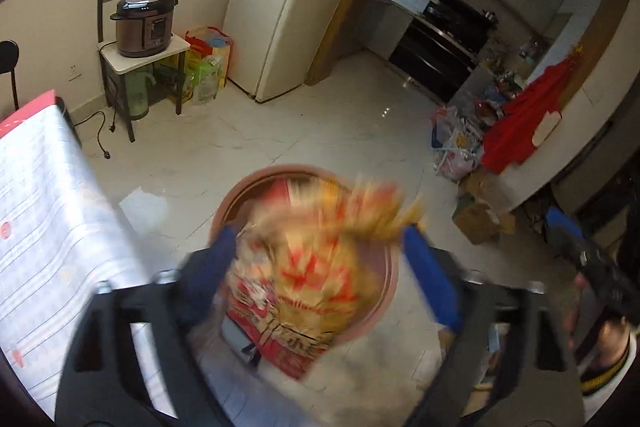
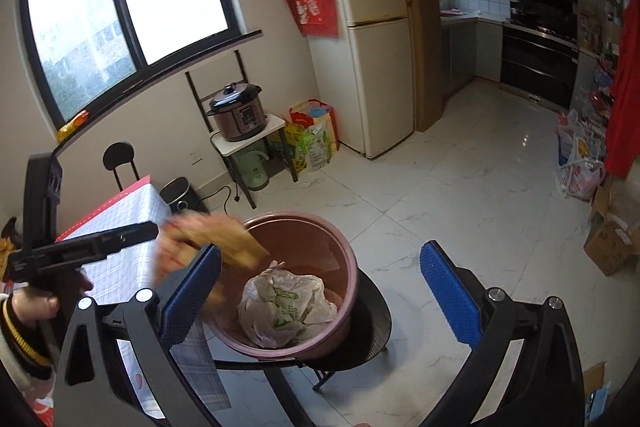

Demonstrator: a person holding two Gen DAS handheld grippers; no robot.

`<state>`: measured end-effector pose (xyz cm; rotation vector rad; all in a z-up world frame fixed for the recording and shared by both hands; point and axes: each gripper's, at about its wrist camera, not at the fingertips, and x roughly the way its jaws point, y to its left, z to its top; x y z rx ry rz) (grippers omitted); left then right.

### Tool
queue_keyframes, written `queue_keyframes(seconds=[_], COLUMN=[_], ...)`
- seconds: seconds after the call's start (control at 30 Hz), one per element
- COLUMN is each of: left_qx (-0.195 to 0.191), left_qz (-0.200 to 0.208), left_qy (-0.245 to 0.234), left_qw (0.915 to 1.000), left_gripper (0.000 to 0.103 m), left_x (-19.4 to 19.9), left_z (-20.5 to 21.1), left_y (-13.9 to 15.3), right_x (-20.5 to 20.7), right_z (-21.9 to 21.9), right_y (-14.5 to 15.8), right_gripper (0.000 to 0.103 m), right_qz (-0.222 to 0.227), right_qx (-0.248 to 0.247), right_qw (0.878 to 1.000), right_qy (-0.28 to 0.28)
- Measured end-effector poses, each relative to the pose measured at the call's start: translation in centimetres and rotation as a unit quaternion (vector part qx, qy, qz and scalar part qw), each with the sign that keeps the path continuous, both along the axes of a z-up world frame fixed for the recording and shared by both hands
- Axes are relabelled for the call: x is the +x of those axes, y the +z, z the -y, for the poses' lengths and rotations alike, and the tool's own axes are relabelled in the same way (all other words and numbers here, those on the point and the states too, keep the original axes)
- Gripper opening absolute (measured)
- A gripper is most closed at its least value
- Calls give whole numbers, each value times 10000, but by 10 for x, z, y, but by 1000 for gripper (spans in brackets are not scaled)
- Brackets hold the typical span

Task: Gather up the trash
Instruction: 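Drop the white bag and the paper bag into the brown bin, then grasp the clear plastic tray with the right gripper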

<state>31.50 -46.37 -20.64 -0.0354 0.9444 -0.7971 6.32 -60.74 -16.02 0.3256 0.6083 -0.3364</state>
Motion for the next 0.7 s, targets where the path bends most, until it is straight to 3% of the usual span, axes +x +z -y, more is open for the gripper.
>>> queue_keyframes(seconds=[0.17, 0.37, 0.53, 0.7], left_qx=[-44, 45, 155, 325], left_qz=[226, 641, 864, 888], left_qy=[-16, 377, 1159, 2195], left_qw=[9997, 9972, 9894, 9710], left_gripper=[88, 93, 93, 93], left_x=[-2, -24, -55, -99], left_z=[2, -49, -135, -253], left_y=[21, 65, 89, 94], right_x=[-8, -7, 2, 21], right_z=[9, -9, -54, -122], right_y=[8, 27, 56, 65], right_gripper=[98, 98, 98, 98], right_qz=[40, 149, 282, 308], right_qx=[54, 144, 251, 286], right_qw=[9998, 9997, 9988, 9933], right_qy=[-182, -102, 313, 1074])
